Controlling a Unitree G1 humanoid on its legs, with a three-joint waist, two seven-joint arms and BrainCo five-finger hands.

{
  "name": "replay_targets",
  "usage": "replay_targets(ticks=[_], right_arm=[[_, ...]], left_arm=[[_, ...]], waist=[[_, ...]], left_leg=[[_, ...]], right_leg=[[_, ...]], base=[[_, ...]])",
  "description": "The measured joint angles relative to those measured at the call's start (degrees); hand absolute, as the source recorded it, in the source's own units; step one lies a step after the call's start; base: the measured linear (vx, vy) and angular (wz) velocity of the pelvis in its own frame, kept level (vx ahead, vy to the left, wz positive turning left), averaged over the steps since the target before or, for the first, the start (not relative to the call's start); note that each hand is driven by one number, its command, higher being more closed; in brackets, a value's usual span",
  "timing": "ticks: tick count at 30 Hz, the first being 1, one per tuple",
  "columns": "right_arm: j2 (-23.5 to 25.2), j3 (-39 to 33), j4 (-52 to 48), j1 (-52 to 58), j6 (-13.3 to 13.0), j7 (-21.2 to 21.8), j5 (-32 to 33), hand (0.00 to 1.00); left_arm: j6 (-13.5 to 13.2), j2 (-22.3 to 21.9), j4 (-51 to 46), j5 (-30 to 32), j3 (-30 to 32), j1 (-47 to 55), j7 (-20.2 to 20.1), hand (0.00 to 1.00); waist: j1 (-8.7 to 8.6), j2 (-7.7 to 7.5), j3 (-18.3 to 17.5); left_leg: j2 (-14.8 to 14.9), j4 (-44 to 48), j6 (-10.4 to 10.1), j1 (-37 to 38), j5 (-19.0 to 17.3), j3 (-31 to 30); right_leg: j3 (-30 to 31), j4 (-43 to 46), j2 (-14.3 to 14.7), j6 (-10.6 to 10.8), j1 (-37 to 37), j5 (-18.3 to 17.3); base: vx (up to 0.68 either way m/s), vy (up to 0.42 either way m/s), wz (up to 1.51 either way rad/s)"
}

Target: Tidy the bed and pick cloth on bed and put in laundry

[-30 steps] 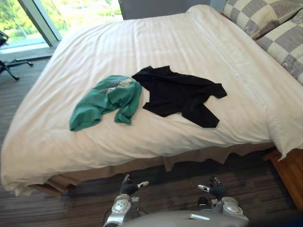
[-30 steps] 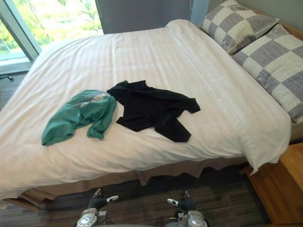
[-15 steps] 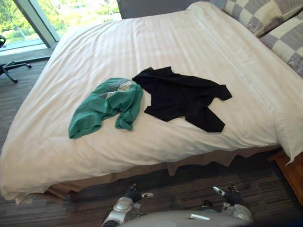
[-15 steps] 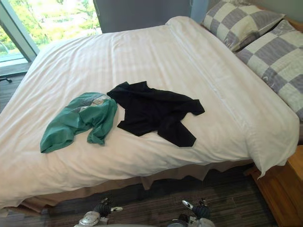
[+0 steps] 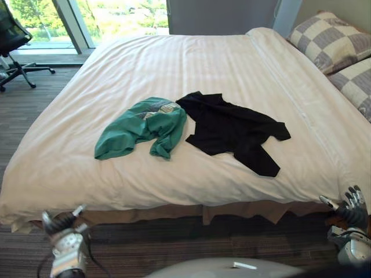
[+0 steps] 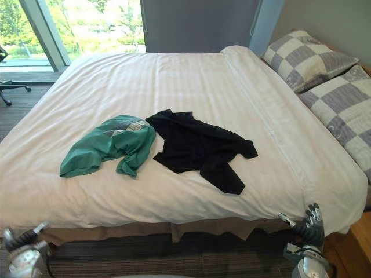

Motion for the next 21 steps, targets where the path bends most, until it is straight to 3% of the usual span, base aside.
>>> replay_targets(ticks=[6, 10, 12, 14, 17, 21], right_arm=[[-0.28, 0.04, -11.64, 2.20, 0.69, 6.11, -6.26, 0.00], [-0.33, 0.78, -15.55, 2.00, 2.86, 9.54, -6.25, 0.00], [-0.45, 2.76, -15.94, 1.77, 4.06, 9.52, -6.11, 0.00], [-1.08, 3.67, -15.93, 0.98, 4.75, 9.56, -5.96, 0.00], [-4.60, 5.02, -15.85, -0.30, 6.92, 10.69, -4.24, 0.00], [-3.99, 11.29, -15.18, -1.66, 5.76, 10.60, -3.73, 0.00]], left_arm=[[-1.37, 4.20, -16.76, 9.07, -1.20, -0.54, -1.33, 0.00], [-1.03, 4.90, -21.76, 13.79, -9.51, -2.78, -4.95, 0.00], [0.65, 3.89, -21.12, 18.90, -13.77, -2.45, -3.45, 0.00], [1.97, 4.01, -17.86, 22.87, -14.10, -3.22, -2.70, 0.00], [6.79, 10.81, -8.45, 22.54, -13.91, -9.09, -4.39, 0.00], [8.80, 20.40, -1.22, 22.62, -13.76, -18.76, -5.98, 0.00]], waist=[[-1.29, 1.13, -0.38], [-1.63, 0.71, -0.09], [-2.09, 0.11, 0.09], [-2.54, -0.29, 0.44], [-2.63, -1.11, 1.04], [-2.63, -2.77, 0.95]], left_leg=[[0.07, 0.19, 0.06, -0.20, 0.48, -0.14], [0.09, 0.18, 0.17, -0.42, 0.57, 0.31], [0.13, 0.06, 0.18, -0.67, 0.57, 1.10], [0.40, -0.08, 0.18, -1.27, 0.70, 2.06], [1.18, 0.23, 0.06, 0.14, 1.17, 5.58], [2.14, 0.24, -0.47, -1.85, 1.54, 8.47]], right_leg=[[0.45, 0.56, 0.05, -0.08, -0.20, 0.05], [2.01, 1.10, 0.19, -0.20, -1.32, 0.13], [3.33, 1.30, 0.42, -0.34, -2.43, 0.22], [5.03, 1.00, 1.04, -1.09, -3.85, 0.20], [9.13, 1.36, 2.37, -1.34, -5.11, 1.25], [13.51, 2.65, 3.94, -2.12, -9.97, 1.44]], base=[[-0.01, -0.018, 0.02], [-0.05, -0.021, -0.12], [-0.05, -0.019, -0.22], [-0.05, -0.028, -0.36], [-0.01, -0.031, -0.51], [-0.05, -0.034, -0.44]])
